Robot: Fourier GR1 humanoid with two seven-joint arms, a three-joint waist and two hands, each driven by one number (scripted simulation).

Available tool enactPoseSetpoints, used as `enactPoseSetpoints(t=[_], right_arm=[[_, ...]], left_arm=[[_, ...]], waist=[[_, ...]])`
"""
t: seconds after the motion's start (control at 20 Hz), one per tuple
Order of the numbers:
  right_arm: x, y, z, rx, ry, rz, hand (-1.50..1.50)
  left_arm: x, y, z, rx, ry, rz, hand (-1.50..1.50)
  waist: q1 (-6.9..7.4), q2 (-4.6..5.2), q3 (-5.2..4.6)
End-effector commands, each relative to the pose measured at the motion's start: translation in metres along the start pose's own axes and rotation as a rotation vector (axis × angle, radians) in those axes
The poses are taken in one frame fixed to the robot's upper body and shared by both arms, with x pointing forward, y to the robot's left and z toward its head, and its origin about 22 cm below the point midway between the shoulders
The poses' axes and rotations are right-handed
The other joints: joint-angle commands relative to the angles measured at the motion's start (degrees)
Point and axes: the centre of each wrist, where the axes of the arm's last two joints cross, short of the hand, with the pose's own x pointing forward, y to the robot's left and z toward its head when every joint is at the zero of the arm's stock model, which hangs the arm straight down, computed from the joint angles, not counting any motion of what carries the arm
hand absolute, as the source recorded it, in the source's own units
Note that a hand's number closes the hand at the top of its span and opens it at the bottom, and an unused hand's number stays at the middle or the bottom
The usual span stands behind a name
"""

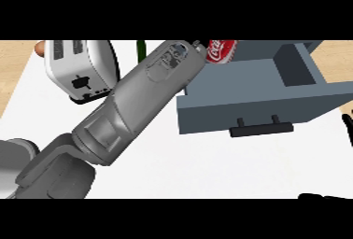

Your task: Pick up the can, place it into the drawer and close the drawer

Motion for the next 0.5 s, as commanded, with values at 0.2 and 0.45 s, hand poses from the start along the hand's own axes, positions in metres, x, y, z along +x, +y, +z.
enactPoseSetpoints(t=[0.2, 0.45], right_arm=[[-0.002, 0.001, -0.007, 0.017, -0.010, 0.003, -1.50], [0.004, 0.009, -0.004, 0.044, -0.024, -0.001, -1.50]], left_arm=[[-0.022, 0.003, -0.001, 0.017, 0.000, -0.056, 1.50], [-0.036, 0.002, 0.003, 0.046, -0.032, -0.116, 1.50]], waist=[[-0.38, 0.21, -0.01], [-2.24, 0.54, 0.02]])
